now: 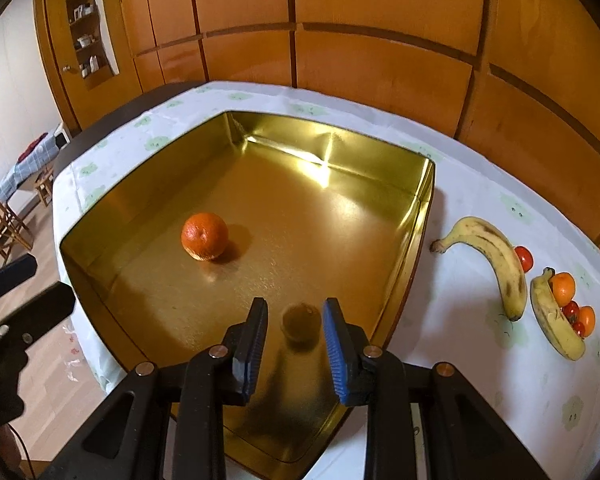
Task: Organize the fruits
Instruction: 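Lower the kiwi into the gold tray and open the right tool, then move the left tool to the loose yellow banana and close on its middle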
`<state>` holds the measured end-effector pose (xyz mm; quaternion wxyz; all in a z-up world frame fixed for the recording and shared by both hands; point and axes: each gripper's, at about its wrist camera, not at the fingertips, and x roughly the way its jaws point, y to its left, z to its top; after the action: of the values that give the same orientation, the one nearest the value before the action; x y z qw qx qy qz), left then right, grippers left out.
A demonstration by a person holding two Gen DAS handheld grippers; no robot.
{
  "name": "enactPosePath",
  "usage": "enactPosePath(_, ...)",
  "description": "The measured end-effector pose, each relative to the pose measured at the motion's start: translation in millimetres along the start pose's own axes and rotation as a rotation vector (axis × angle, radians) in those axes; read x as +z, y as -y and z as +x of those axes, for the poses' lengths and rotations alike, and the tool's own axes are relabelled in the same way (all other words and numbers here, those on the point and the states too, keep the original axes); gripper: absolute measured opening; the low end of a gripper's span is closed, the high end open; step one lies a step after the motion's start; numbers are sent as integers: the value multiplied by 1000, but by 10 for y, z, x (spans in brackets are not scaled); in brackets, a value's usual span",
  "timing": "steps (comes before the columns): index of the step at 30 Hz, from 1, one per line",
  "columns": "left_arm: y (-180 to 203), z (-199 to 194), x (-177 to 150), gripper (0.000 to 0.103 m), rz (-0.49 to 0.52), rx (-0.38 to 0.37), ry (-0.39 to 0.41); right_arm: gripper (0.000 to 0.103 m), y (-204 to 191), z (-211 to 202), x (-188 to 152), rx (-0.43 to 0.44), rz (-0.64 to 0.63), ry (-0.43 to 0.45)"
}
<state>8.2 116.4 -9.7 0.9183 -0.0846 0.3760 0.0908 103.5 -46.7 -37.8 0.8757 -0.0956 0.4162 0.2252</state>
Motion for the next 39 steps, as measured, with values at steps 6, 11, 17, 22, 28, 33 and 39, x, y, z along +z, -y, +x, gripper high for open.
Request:
enactPosePath(6,47,-50,1,81,4,-17,4,32,64,-199,-12,-4,50,53)
enactPosePath(11,119,-104,-2,81,10,-29,10,32,203,-397,-72,-23,114,101)
enactPosePath(17,265,-154,-5,81,56,-29,17,32,468,-562,-194,-55,204,126)
enactPosePath(22,419,-194,-14,81,97,-33,24,32,694,-675,-324,-106,252,137)
enactPosePath(28,585,-235,-29,81,141,-52,28,32,877,-754,-497,-152,286,137)
enactPosePath(33,741,-259,-33,81,182,-84,34,32,990,-836,-633,-187,306,144)
enactPosePath(39,988,-272,-6,81,235,-156,23,32,1224,-903,-820,-227,365,134)
